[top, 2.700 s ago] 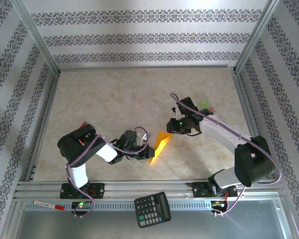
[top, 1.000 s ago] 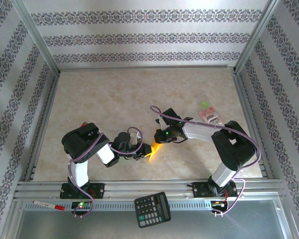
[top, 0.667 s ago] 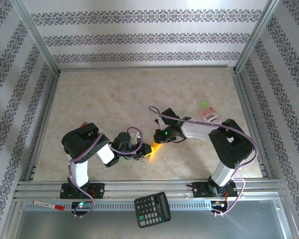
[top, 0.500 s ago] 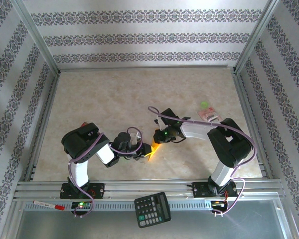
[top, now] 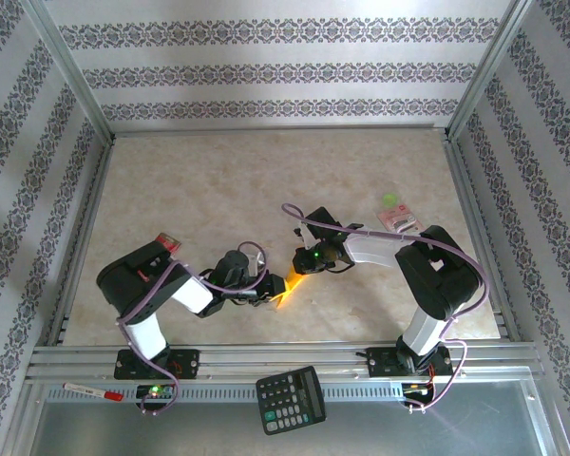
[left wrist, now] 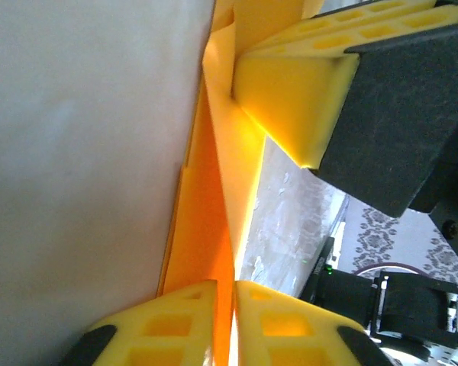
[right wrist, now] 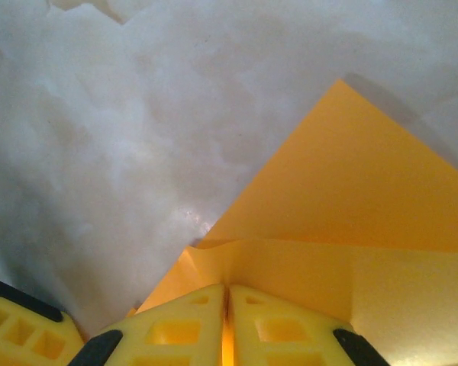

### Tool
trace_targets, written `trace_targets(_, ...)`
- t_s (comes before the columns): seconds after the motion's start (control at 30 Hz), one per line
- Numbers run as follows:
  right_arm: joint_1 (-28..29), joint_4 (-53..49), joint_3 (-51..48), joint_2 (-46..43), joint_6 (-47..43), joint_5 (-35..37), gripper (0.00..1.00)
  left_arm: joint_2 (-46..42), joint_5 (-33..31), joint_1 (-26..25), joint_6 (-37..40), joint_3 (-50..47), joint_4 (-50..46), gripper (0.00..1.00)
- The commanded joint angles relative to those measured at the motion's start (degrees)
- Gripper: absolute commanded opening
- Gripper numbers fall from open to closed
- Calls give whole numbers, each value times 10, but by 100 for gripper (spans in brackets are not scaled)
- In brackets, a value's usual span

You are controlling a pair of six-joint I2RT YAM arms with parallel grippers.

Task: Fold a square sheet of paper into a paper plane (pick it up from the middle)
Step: Fold the wing for the fifth time at the center of the table.

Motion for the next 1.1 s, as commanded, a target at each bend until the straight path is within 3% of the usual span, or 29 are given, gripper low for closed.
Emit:
trace_targets(0.0, 2, -6, -16, 4, -15, 28, 12, -55, -16, 8, 58, 6, -140, 20)
trace_targets(0.2, 0, -5, -16, 4, -16, 27, 12, -145, -28, 7, 107, 28, -271, 29)
trace_targets(0.37, -1, -3, -17, 3, -15, 26, 12, -195, -44, -26, 162, 67, -359, 21)
trace_targets(0.6, -2, 3, -22, 3, -14, 25, 12, -124, -12, -45, 177, 124, -340, 6)
trace_targets(1.07, -2, 3, -19, 1, -12, 21, 13, -71, -22, -22, 205, 135, -359, 4)
